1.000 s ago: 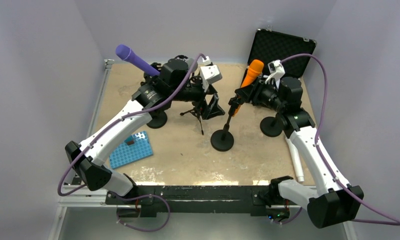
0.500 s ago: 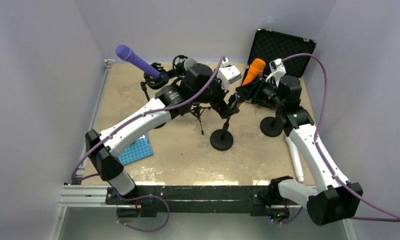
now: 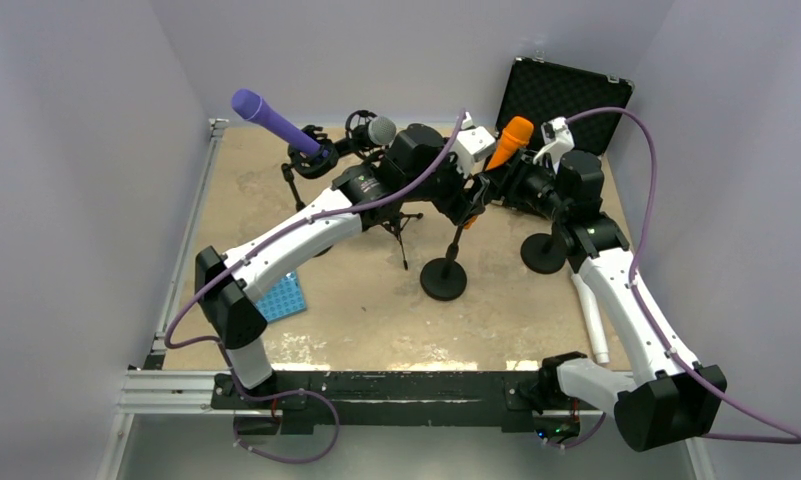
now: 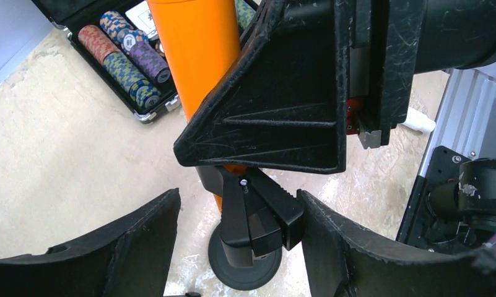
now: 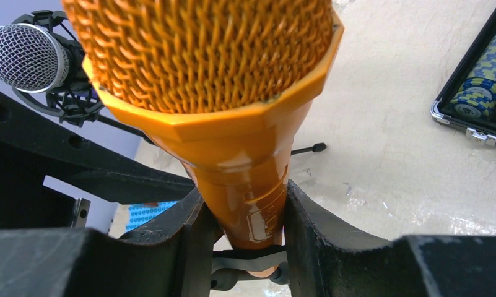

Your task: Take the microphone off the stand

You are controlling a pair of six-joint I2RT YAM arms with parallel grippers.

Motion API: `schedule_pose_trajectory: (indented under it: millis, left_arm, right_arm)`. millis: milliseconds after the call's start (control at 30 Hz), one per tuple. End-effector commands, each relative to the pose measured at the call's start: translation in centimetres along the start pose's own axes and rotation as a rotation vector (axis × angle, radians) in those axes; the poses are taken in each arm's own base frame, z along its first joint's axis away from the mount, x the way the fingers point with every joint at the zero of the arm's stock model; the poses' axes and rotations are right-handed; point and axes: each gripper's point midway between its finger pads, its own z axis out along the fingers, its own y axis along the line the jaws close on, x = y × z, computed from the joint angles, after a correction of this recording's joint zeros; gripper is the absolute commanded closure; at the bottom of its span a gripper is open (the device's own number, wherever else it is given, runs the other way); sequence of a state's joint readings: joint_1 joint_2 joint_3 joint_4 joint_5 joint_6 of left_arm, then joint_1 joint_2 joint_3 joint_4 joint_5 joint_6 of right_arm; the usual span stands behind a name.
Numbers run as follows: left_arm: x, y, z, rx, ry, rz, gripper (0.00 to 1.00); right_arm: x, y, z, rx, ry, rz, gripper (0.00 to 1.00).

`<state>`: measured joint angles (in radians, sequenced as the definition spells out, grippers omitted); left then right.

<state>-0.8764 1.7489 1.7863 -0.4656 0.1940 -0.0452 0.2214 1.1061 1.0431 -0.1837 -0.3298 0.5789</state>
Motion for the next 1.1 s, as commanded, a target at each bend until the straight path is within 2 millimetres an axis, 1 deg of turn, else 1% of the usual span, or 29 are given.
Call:
schedule_pose_trajectory:
  millis: [0, 67, 200, 233, 300, 400, 500, 533, 733, 800, 933, 1067]
  left_arm:
    - [-1.9, 0.0, -0.2, -0.006, -0.044, -0.017, 0.27]
    - [-1.9, 0.0, -0.1, -0.005, -0.04, -0.028, 0.26]
    - [-1.3, 0.4, 0.1, -0.022, -0.018, -0.029, 0.27]
    - [-1.1, 0.4, 0.2, -0.02, -0.014, -0.029, 0.29]
    - [-1.0, 0.1, 0.3, 0.0, -0.007, -0.026, 0.43]
    - [-0.7, -0.4, 0.5, 0.028, 0.001, -0.028, 0.73]
    - [-0.3, -0.8, 0.4, 0.053, 0.018, -0.028, 0.95]
    - [-0.2, -0.9, 0.3, 0.06, 0.025, -0.028, 1.0]
    - [0.2, -1.8, -0.7, 0.109, 0.047, -0.022, 1.0]
    - [0.5, -2.0, -0.9, 0.122, 0.058, -0.015, 1.0]
    - [1.3, -2.2, -1.3, 0.134, 0.077, -0.013, 1.0]
    - [1.8, -2.4, -1.5, 0.147, 0.083, -0.012, 1.0]
  right_arm:
    - [2.9, -1.3, -0.2, 0.058, 0.105, 0.067, 1.0]
    - [3.0, -1.4, -0.1, 0.063, 0.108, 0.069, 1.0]
    - [3.1, -1.3, 0.0, 0.054, 0.113, 0.072, 1.0]
    - [3.1, -1.2, 0.0, 0.05, 0.114, 0.073, 1.0]
    - [3.1, -1.2, 0.1, 0.049, 0.117, 0.075, 1.0]
    - [2.9, -1.3, 0.1, 0.054, 0.112, 0.071, 1.0]
    - [2.6, -1.4, 0.0, 0.063, 0.101, 0.056, 1.0]
    - [2.5, -1.3, -0.1, 0.063, 0.098, 0.05, 1.0]
    - [-0.1, -1.0, -0.5, 0.073, 0.044, -0.019, 1.0]
    - [-1.6, -1.0, -0.8, 0.083, 0.012, -0.042, 1.0]
    - [-5.8, -0.3, -1.9, 0.08, -0.089, -0.091, 1.0]
    - [-9.6, 1.5, -3.2, 0.049, -0.184, -0.152, 1.0]
